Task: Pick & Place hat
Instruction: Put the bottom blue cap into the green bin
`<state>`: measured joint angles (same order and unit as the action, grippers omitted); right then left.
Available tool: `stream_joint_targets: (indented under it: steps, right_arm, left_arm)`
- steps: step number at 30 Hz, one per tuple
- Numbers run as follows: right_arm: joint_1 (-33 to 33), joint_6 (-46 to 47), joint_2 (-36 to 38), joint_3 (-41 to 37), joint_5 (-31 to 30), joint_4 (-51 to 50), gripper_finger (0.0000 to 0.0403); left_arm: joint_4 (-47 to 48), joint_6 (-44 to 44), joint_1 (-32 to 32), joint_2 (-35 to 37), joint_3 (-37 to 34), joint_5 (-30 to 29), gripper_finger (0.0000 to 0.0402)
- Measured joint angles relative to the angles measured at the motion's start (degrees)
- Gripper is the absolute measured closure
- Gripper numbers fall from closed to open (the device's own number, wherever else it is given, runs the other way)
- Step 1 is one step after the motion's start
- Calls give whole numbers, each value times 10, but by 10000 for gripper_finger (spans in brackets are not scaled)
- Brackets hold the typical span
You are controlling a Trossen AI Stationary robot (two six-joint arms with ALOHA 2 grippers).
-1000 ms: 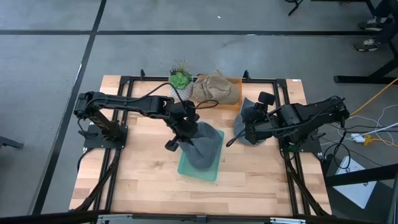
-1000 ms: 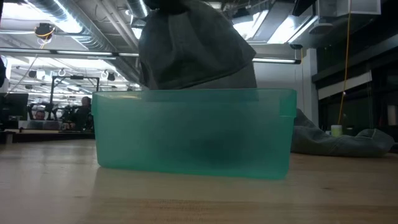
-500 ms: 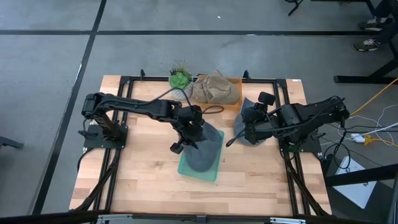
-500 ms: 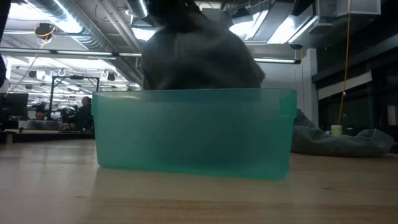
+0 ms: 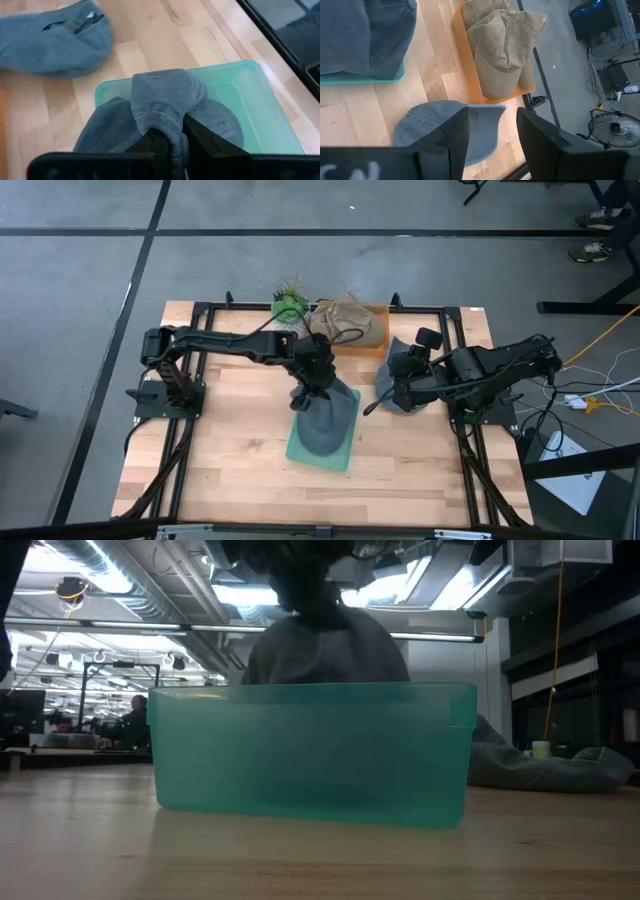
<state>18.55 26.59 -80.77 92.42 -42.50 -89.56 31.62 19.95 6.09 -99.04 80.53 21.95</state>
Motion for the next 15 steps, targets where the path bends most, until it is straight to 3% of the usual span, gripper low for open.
stream_joint_targets:
  steps: [8, 15]
  right_arm:
    - [0, -1, 0, 0, 0, -1, 241]
    - [0, -1, 0, 0, 0, -4, 241]
  left_arm:
    - [-1, -38, 8, -36, 0, 13, 331]
    - [-5, -28, 8, -41, 0, 65, 247]
